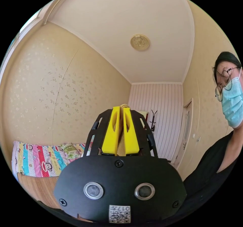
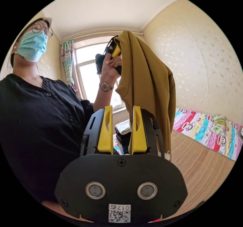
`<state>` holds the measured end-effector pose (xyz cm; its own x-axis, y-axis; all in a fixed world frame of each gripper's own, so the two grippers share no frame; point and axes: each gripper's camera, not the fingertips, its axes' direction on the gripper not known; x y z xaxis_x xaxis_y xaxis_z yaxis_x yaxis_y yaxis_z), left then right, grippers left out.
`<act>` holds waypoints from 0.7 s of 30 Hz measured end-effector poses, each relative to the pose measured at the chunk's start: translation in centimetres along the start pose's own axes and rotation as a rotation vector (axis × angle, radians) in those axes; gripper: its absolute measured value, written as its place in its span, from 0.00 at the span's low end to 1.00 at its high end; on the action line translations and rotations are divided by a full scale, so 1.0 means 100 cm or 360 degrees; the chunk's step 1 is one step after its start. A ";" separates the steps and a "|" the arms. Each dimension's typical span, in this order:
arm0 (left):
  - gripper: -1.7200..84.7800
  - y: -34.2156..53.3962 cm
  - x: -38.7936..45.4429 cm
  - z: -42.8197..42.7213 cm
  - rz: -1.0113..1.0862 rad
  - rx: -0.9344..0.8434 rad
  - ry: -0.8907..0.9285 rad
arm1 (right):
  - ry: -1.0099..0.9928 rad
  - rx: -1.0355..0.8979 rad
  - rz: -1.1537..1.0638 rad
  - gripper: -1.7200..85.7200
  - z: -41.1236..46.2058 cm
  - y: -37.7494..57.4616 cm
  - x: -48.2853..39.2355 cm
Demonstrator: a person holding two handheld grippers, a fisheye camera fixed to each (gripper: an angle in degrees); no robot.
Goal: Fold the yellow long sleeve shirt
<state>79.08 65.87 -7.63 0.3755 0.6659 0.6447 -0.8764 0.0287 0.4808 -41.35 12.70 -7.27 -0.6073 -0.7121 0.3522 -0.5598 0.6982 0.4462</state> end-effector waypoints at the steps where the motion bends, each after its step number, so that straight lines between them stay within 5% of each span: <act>1: 0.01 0.000 -0.003 0.003 -0.0023 -0.0003 0.0019 | 0.0002 -0.0019 0.0008 0.16 0.004 0.001 0.002; 21: 0.02 0.004 -0.040 0.042 -0.0123 -0.0099 0.0154 | 0.0244 -0.0043 0.0276 0.15 0.016 0.036 0.054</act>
<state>78.53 60.04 -7.53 0.4147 0.7284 0.5454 -0.8640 0.1272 0.4872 -47.53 11.49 -5.10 -0.5993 -0.5857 0.5457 -0.4378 0.8105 0.3891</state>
